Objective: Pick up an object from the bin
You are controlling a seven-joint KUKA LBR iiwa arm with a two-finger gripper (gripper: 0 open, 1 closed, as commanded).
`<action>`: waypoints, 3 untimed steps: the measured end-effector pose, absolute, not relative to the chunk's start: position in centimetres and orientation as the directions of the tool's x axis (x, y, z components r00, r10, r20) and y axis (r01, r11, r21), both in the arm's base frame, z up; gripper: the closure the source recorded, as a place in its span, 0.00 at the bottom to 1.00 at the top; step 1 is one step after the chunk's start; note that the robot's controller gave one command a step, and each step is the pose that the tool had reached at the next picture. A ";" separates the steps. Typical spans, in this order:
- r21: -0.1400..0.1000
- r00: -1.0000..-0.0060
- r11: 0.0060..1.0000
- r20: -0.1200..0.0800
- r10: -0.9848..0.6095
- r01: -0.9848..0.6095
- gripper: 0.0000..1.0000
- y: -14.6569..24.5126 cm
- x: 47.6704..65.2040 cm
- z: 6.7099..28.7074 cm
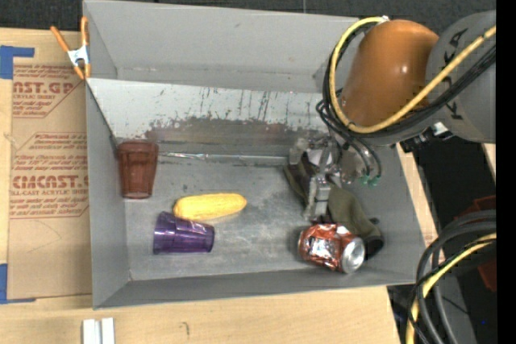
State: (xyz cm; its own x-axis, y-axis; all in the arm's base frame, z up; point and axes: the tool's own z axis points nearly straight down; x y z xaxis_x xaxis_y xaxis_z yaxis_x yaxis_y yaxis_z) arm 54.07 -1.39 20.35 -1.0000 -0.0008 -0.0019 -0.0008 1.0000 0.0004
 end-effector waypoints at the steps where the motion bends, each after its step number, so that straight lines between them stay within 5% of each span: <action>1: -0.001 -0.998 0.998 -0.008 -0.067 -0.067 0.00 0.0 54.2 16.3; 2: 0.001 -1.000 1.000 0.001 0.006 0.006 0.00 -0.3 51.9 13.3; 3: 0.000 -0.999 0.999 -0.004 0.032 0.032 0.00 3.1 55.7 9.8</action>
Offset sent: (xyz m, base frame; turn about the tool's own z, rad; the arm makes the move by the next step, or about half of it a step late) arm -0.0375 0.0036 -0.0811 0.0893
